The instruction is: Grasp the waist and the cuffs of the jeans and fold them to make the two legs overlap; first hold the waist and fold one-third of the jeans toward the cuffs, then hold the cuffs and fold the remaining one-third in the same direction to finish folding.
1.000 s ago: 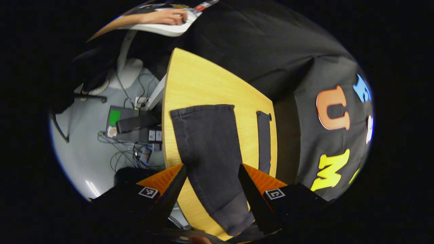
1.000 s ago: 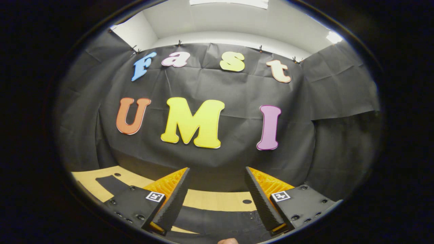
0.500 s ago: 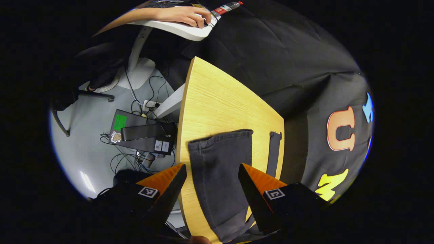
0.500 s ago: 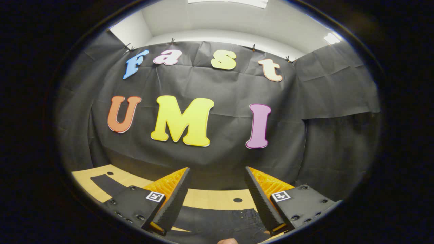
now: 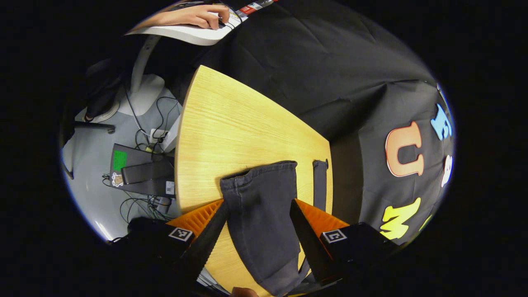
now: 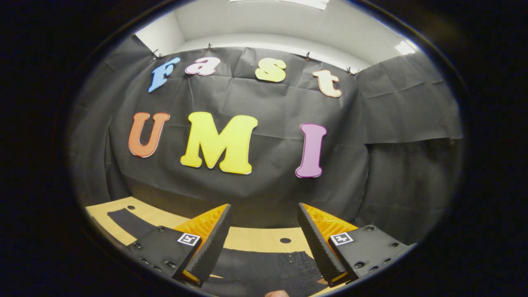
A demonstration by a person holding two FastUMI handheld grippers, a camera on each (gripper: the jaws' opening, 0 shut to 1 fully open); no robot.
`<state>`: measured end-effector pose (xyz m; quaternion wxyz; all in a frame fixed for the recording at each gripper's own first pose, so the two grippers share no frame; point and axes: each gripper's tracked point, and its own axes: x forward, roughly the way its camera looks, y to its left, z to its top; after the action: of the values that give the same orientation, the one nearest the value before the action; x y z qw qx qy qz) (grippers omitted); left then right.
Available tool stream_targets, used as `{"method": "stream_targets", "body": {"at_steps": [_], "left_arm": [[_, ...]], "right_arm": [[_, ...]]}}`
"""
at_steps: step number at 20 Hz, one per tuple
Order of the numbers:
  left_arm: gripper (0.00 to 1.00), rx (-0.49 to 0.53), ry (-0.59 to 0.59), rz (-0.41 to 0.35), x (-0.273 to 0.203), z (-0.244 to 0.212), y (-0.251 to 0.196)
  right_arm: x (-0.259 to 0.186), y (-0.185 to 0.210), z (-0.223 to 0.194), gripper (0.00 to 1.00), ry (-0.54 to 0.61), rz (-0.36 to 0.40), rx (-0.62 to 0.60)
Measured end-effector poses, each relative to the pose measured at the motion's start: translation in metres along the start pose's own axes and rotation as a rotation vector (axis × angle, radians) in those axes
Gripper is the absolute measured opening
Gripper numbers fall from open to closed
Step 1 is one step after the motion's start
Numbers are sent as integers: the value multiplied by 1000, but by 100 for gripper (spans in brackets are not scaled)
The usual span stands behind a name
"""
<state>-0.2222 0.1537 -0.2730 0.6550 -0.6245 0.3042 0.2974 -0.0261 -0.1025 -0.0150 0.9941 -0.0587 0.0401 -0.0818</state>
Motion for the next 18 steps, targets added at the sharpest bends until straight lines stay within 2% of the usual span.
{"method": "stream_targets", "body": {"at_steps": [6,7,10,12,15,16,18], "left_arm": [[98,11,29,-50,33,2,-24],[98,28,42,-32,37,0,-19],[47,23,56,3,43,-2,1],[13,-49,48,-10,45,0,1],[6,-34,52,-10,45,-1,5],[4,-39,58,-10,46,-1,6],[4,-66,72,-16,45,-2,4]], "right_arm": [[0,-9,-3,96,11,-29,-15],[-1,-10,-3,96,11,-36,-20],[-2,-23,-9,96,23,-67,-24],[0,-33,-19,96,52,-86,-3],[1,-58,-54,96,168,-89,96],[2,-70,-72,98,230,-88,170],[0,-107,-112,97,386,-142,366]]}}
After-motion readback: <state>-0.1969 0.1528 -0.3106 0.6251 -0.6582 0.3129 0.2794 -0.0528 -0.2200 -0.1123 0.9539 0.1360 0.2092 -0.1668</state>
